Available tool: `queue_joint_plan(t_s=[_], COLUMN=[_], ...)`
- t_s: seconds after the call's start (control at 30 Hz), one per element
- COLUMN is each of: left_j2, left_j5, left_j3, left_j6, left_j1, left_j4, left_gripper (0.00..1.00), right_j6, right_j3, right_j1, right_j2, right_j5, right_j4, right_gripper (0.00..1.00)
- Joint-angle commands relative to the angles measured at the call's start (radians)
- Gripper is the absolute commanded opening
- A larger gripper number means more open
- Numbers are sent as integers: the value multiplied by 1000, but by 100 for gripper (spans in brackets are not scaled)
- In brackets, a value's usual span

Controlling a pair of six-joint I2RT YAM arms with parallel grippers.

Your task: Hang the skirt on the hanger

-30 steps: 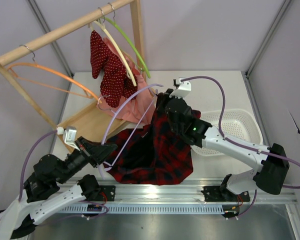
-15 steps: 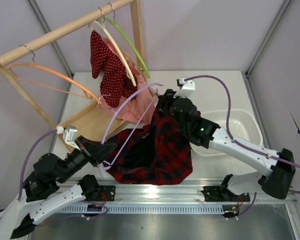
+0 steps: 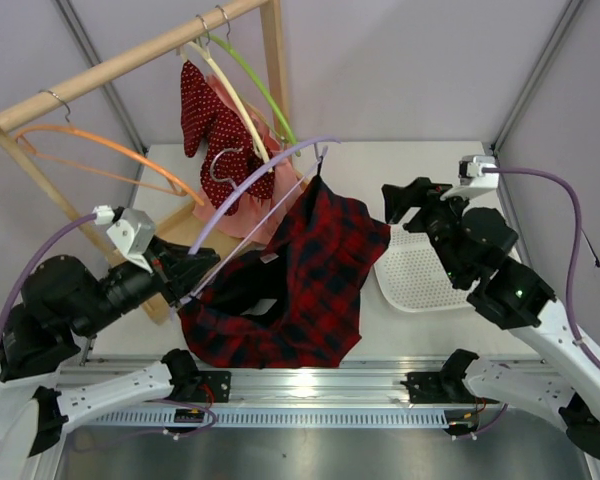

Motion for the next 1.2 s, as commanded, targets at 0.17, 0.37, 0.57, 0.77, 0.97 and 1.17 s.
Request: queue_joint_plan(t_s=[0.17,0.37,0.57,0.77,0.97,1.17], left_j2=[285,485,546,512,423,276], left_j5=[49,-20,-1,27,157,111], left_j3=[418,712,817,803,731,618], left_j6=[271,199,31,-26,-40,-51], left_j1=[-4,-4,-4,-3,-4,-4], left_j4=[-6,-145,-267,-336,-360,-423], left_gripper=[0,0,0,0,0,0], right_j6=[-81,-58,-79,-71,-48,-45], right_j3=[23,91,151,157,132,118], right_j1=[-13,-13,-13,-11,-11,-11], right_j2=[-55,-97,-144,-127,-87,-58], right_j5=[-123,-123,-98,-179,-158,-123], right_j4=[-107,-155,-224,-221,-212,-153], right_gripper=[85,89,90,91,93,94])
